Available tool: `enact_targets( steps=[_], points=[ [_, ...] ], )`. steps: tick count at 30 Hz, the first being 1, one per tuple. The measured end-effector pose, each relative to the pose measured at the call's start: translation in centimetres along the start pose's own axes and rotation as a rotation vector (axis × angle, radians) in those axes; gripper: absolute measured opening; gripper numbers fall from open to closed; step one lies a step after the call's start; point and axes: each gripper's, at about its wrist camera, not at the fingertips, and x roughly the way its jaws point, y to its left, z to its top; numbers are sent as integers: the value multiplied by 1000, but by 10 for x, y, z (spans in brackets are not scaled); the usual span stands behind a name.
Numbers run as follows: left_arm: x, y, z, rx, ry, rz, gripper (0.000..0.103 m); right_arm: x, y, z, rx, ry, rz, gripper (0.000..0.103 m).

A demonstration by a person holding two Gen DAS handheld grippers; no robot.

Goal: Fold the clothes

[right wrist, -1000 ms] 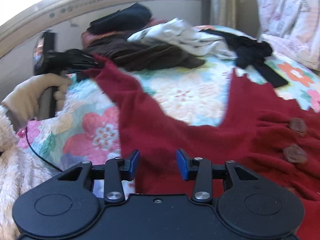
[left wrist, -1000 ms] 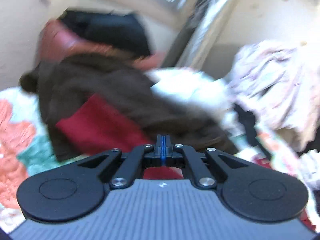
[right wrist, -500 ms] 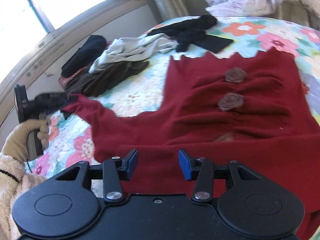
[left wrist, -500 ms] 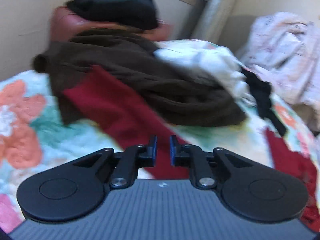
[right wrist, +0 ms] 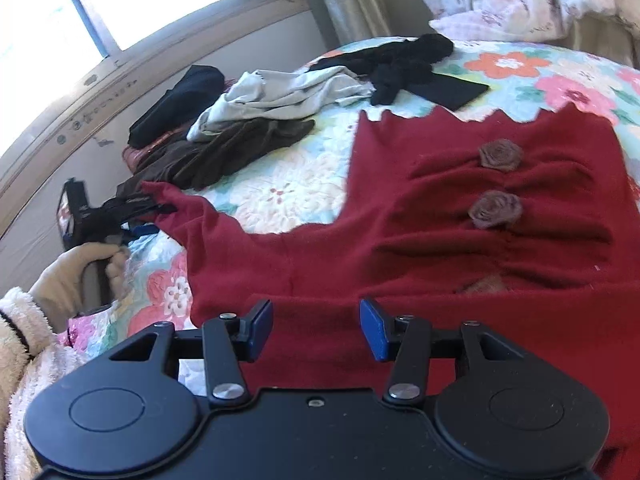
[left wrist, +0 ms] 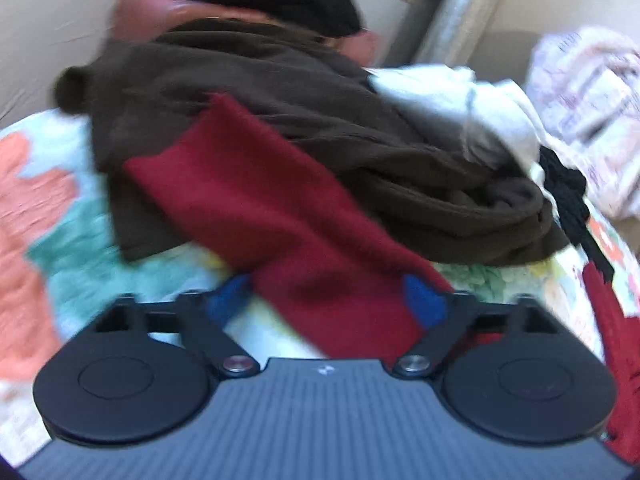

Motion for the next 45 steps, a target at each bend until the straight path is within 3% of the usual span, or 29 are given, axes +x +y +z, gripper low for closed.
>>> enact_targets(
  steps=[1,2,3,5,7,9,12,16,18,21,26,29,35,37,39,41,43,45],
  points=[
    [5,-6,0,36,-4,2,96,2,1,1,-7,0,-4,54],
    [8,-11,-1,69,-8,5,89,3,1,2,-9,2,-12,54],
    [5,-15,0,87,-16,13,57,3,0,2,-9,3,-18,54],
    [-4,-15,4,66,-45,-19,7,2,-2,2,-7,6,-27,54],
    [-16,-15,8,33,-72,-59,7,-1,-5,1,-5,7,-39,54],
    [-33,-31,8,141,-132,-41,7,-5,-9,1,0,4,-62,54],
    [-67,-57,10,198,-215,-93,7,-17,-14,0,1,-7,-85,54],
    [-132,-120,6,333,-333,-171,7,-42,-32,0,15,-25,-93,55],
    [-164,-160,-11,456,-375,-198,7,-54,-48,-4,39,-49,-98,58],
    [-200,-208,-40,540,-387,-311,7,-68,-70,-14,61,-39,-158,58],
    [-238,-274,-81,551,-312,-572,7,-100,-85,-25,-20,-45,-193,58],
    [-247,-315,-104,527,-228,-712,7,-120,-97,-33,-50,-56,-207,58],
    [-229,-380,-178,600,-57,-769,8,-140,-148,-49,112,-127,-219,58],
    [-209,-391,-195,581,22,-774,9,-140,-164,-55,177,-141,-218,58],
    [-193,-399,-209,599,115,-764,27,-137,-175,-61,216,-144,-219,58],
    [-186,-404,-217,657,184,-737,36,-132,-179,-62,237,-137,-208,58],
    [-196,-395,-220,710,150,-723,42,-127,-175,-62,204,-124,-196,58],
    [-207,-378,-213,718,110,-699,58,-123,-173,-63,188,-114,-202,58]
  ],
)
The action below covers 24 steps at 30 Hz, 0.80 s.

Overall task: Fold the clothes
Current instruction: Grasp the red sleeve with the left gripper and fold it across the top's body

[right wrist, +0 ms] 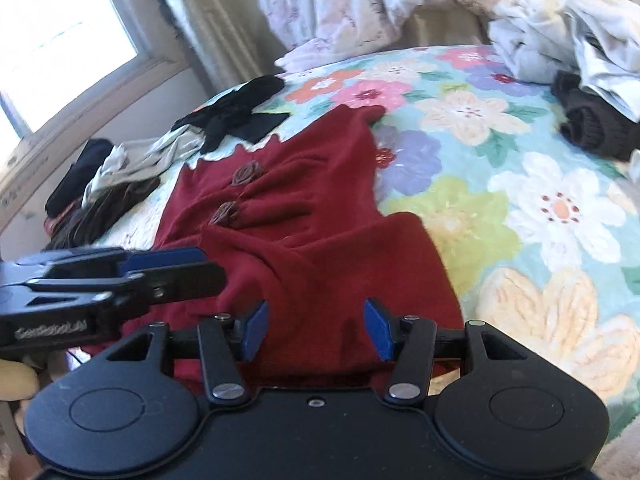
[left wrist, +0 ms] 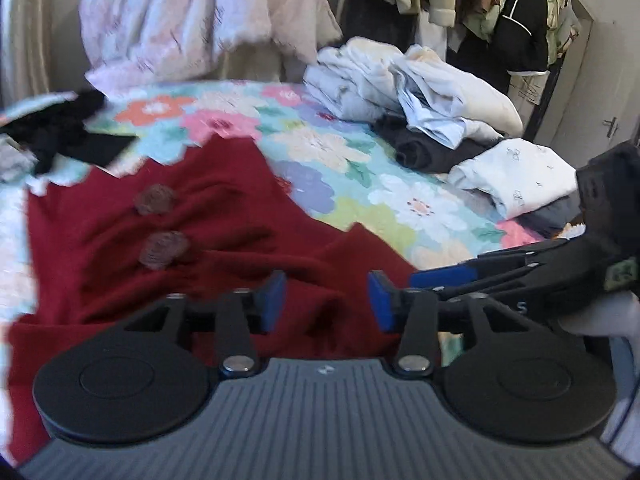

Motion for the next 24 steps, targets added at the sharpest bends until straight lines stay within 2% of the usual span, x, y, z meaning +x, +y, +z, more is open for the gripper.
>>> enact_targets(
  steps=[3,7,9,12,15,17,20,24],
  points=[
    [-26,27,-1,-21,-13,97,64,2,3,-2,-23,0,-15,58],
    [-43,70,-9,-16,80,246,65,-4,-10,2,45,-38,-28,58],
    [-49,87,-18,-21,99,268,65,-4,-13,7,59,-41,-4,58],
    [-40,110,-30,-131,159,288,65,0,12,7,-86,-42,26,58],
    [-16,121,-45,-239,239,359,65,11,52,-3,-360,-35,-69,58],
    [-10,115,-48,-212,246,370,68,19,76,-9,-527,-21,-126,58],
    [-6,103,-48,-150,254,380,70,26,90,-9,-556,-9,-91,59],
    [-6,93,-50,-114,262,367,71,52,107,-12,-664,22,-177,59]
  ],
)
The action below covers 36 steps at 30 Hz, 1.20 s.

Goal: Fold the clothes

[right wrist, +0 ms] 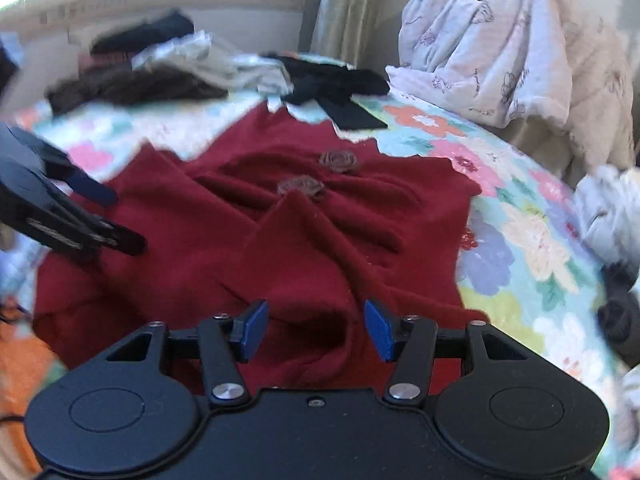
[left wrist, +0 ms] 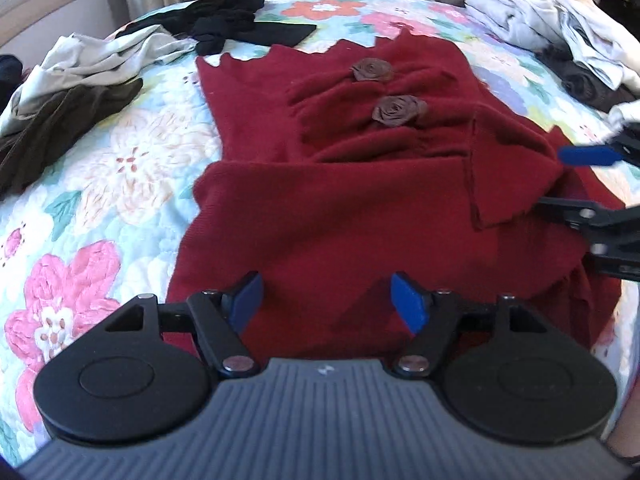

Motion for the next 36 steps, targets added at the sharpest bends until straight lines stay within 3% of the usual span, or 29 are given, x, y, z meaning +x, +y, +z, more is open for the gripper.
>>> enact_targets(
  steps=[2,3,4,5,8,11,14,16,20,23,26,28,32,34,36],
  points=[
    [-1,-2,-1,11,2,14,71,6,9,0,-83,-4,-13,56],
    [-2,-2,-1,7,2,13,71,11,10,0,-106,31,-25,37],
    [-2,-2,-1,2,2,11,71,16,10,0,-126,72,-39,7],
    [-3,0,0,-19,0,5,71,17,3,0,-101,111,-65,5],
    [-5,6,-1,-83,-9,-37,71,-8,-40,1,104,108,-107,5],
    [-5,3,-2,-61,-12,-37,71,-31,-83,-12,274,118,-120,7],
    [-3,-2,-2,-37,-8,-19,71,-38,-113,-32,363,207,-136,13],
    [-4,-1,-3,-42,-8,-18,72,-48,-128,-42,432,207,-155,26],
    [-5,7,-1,-73,-20,-10,73,-56,-146,-47,566,151,-13,33],
    [-12,18,0,-105,-48,18,73,-48,-145,-46,591,167,-3,52],
    [-28,33,0,-111,-91,87,73,-44,-143,-51,661,197,-21,55],
    [-40,39,1,-90,-118,110,77,-49,-140,-58,766,182,45,56],
    [-48,38,5,-16,-168,-22,78,-40,-122,-70,897,186,280,60],
    [-56,20,4,89,-225,-33,78,-31,-112,-77,917,227,319,60],
    [-60,3,1,177,-255,-90,76,-23,-107,-86,966,264,329,60]
  ],
)
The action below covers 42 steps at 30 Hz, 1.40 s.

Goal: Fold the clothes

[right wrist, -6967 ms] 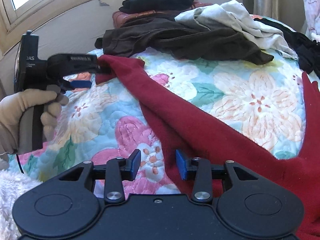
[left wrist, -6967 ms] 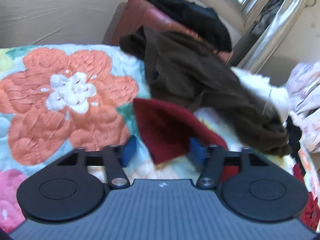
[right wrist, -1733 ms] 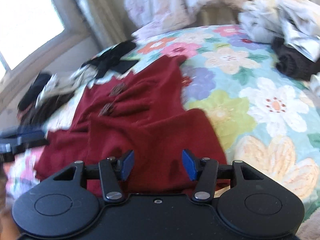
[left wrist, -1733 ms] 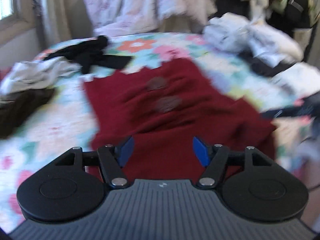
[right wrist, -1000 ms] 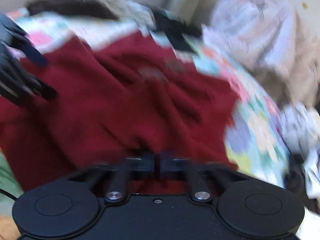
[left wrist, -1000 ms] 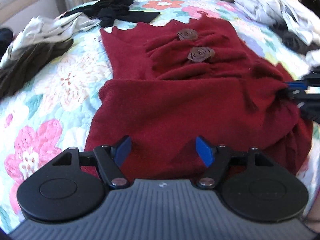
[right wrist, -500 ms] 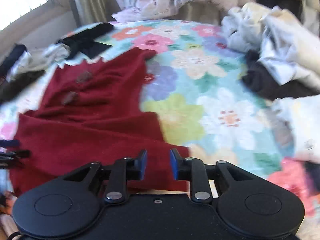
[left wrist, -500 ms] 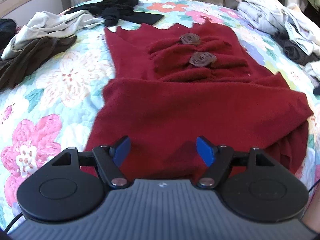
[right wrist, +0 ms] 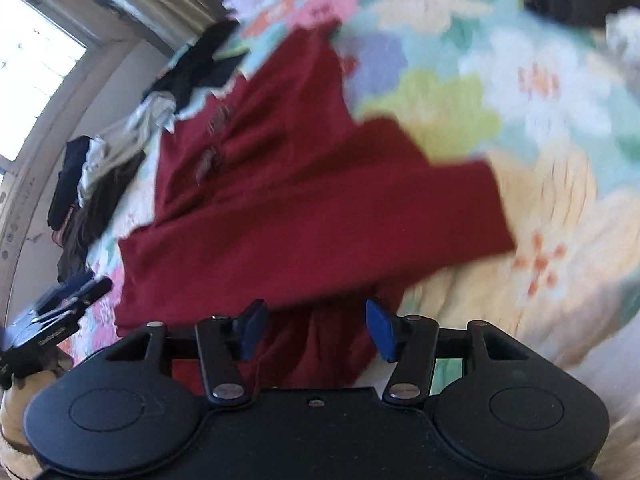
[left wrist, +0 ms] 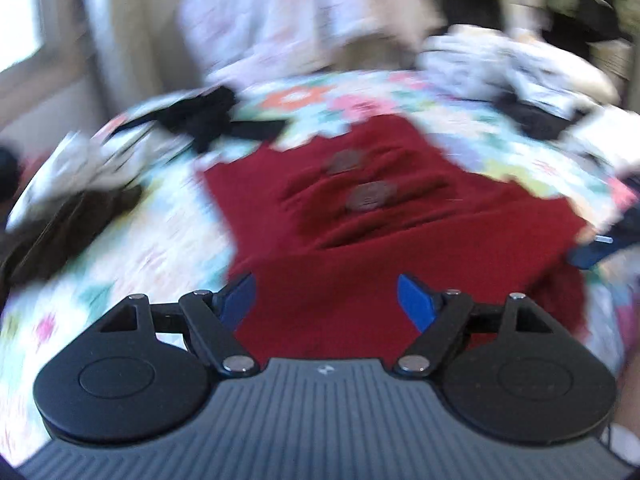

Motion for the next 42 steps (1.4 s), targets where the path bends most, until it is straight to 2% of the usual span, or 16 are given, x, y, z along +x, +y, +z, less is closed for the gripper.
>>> enact_targets(
  steps=[2,7,9,11,12,14,15,17,19,22,25,26,28,31,34,42],
  points=[
    [3,-14,-2,51,7,-88,76,7,-8,-4,74,18,19,60],
    [20,-47,-15,196,105,-197,73,13,-11,-16,135,29,31,62],
    [24,-59,-23,253,139,-200,73,13,-8,-19,122,49,24,65],
    [28,-76,-30,345,170,-155,74,18,-6,-22,97,91,10,71],
    [29,-83,-32,374,182,-159,76,21,-3,-23,64,108,-14,73],
    [30,-92,-35,413,193,-160,76,29,1,-27,31,106,-39,75],
    [31,-95,-36,423,195,-159,76,33,1,-28,37,98,-34,81],
    [33,-96,-36,416,202,-161,76,36,-7,-29,118,51,27,86],
    [34,-95,-36,405,201,-169,76,36,-15,-27,202,-3,119,86],
    [32,-99,-37,409,180,-199,76,36,-22,-20,245,-29,234,86],
    [31,-111,-38,444,143,-231,76,40,-26,-12,293,-94,260,85],
    [33,-117,-38,456,134,-231,76,42,-26,-9,289,-121,268,81],
    [35,-126,-39,481,110,-230,76,48,-15,-1,199,-127,243,18],
    [37,-133,-41,523,68,-215,76,41,5,5,77,-170,237,18],
    [42,-132,-43,546,71,-167,81,25,17,16,7,-220,253,18],
    [50,-120,-49,643,126,97,82,8,25,44,-48,-262,278,18]
  ],
)
